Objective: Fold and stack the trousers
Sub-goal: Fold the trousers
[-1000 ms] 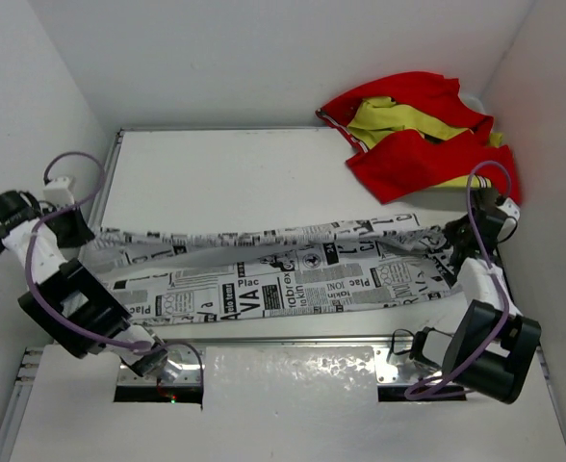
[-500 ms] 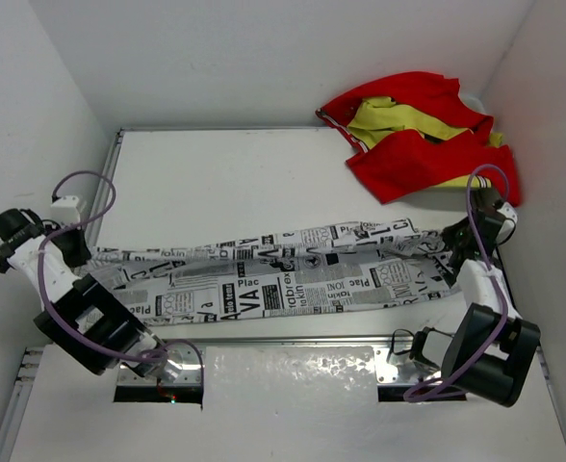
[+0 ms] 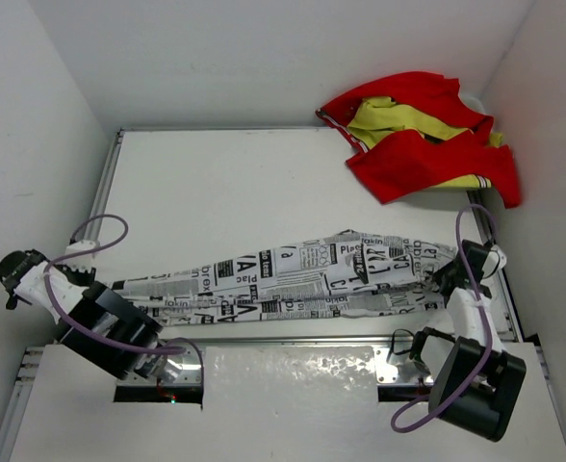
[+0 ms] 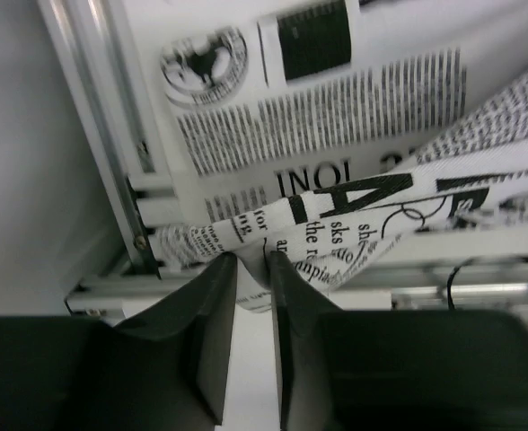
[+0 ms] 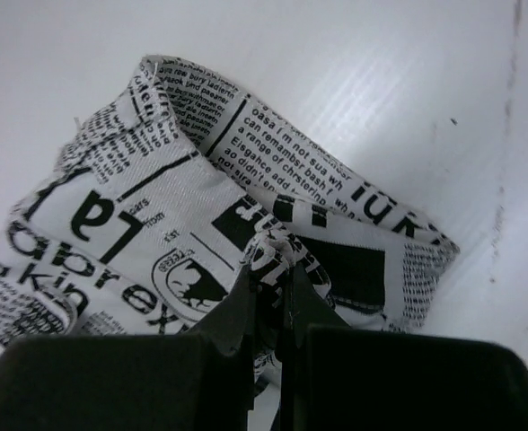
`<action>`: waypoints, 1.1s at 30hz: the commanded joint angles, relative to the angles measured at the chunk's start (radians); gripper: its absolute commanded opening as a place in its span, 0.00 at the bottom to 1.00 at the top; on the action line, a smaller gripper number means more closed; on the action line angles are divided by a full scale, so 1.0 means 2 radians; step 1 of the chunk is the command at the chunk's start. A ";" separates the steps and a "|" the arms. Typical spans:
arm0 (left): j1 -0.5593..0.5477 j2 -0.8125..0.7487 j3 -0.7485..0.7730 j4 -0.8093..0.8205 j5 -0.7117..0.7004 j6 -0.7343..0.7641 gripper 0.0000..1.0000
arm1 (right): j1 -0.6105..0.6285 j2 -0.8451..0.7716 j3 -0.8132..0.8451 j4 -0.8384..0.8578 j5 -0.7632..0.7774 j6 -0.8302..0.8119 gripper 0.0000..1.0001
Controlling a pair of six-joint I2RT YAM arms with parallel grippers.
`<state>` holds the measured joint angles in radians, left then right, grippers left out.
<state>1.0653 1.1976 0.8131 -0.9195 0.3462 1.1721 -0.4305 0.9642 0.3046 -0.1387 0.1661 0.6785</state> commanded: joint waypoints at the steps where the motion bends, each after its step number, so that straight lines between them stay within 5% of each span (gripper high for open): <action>1: 0.008 -0.002 0.008 -0.027 -0.049 0.070 0.21 | -0.004 -0.006 -0.014 0.005 0.037 -0.008 0.00; 7: 0.014 0.039 0.097 -0.170 -0.076 0.138 0.36 | 0.002 0.006 0.013 0.006 0.041 -0.045 0.00; 13: 0.028 0.145 0.174 -0.197 -0.034 0.018 0.47 | 0.002 0.014 0.029 0.000 0.033 -0.056 0.00; 21: 0.044 0.270 0.202 -0.176 -0.014 0.022 0.58 | 0.003 0.036 0.050 0.002 0.020 -0.068 0.00; 33: 0.031 0.314 0.148 -0.095 -0.016 0.000 0.60 | 0.003 0.035 0.056 -0.004 0.026 -0.085 0.00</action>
<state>1.1336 1.8015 1.1233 -1.1469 0.3161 1.1873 -0.4274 1.0374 0.3710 -0.1642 0.1905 0.5327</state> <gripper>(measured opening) 0.599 0.023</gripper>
